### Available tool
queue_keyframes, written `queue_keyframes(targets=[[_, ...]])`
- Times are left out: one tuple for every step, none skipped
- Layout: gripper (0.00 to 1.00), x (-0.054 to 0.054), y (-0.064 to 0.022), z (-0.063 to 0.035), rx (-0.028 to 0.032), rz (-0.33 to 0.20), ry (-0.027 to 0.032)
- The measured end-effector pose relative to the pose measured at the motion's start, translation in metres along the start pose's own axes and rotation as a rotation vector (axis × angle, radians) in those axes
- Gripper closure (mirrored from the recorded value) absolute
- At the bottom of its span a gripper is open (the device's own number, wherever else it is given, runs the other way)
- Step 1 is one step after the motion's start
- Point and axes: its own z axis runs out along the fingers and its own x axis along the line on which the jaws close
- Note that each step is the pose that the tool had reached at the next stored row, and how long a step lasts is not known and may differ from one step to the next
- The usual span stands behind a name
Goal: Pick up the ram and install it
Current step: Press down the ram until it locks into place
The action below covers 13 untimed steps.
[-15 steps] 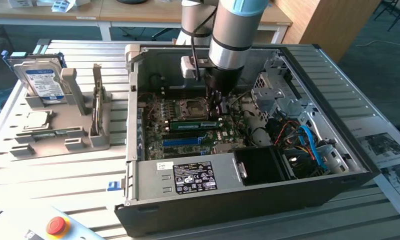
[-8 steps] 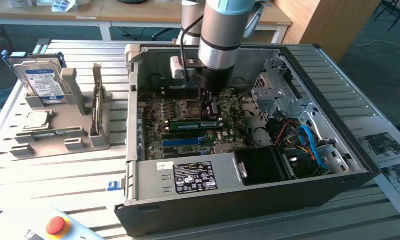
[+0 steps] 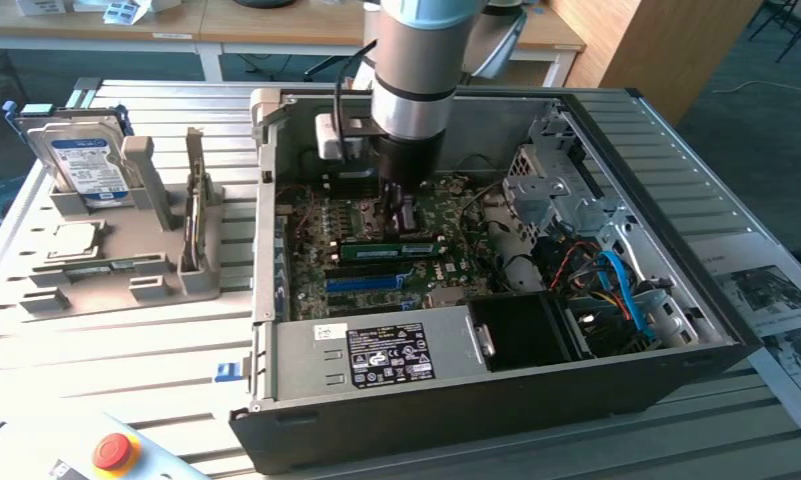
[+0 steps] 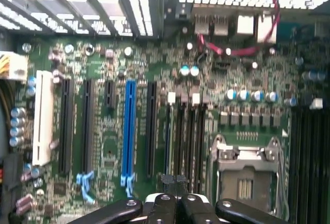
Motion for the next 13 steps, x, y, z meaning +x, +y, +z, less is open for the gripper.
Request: queue_keyframes(targets=[[0.9,-0.0001,0.003,0.0,0.0016,0.0,0.0],[0.9,-0.0001,0.0054,0.0,0.003,0.0,0.0001],[0.9,-0.0002,0.0062,0.0,0.0034,0.0,0.0002],[0.9,-0.0002,0.0063,0.0,0.0034,0.0,0.0001],[0.9,-0.0002,0.0063,0.0,0.0035,0.0,0.0001],[0.9,-0.0002,0.0063,0.0,0.0034,0.0,0.0],[0.9,-0.0002,0.0063,0.0,0.0035,0.0,0.0],[0.9,-0.0001,0.0063,0.0003,0.0038,0.0,0.0],[0.9,-0.0001,0.0063,0.0008,0.004,0.0,-0.0001],[0.9,-0.0001,0.0062,0.0015,0.004,0.0,0.0002],[0.9,-0.0001,0.0062,0.0022,0.004,0.0,0.0005],[0.9,-0.0001,0.0063,0.003,0.004,0.0,0.0006],[0.9,-0.0001,0.0063,0.0037,0.0039,0.0,0.0009]])
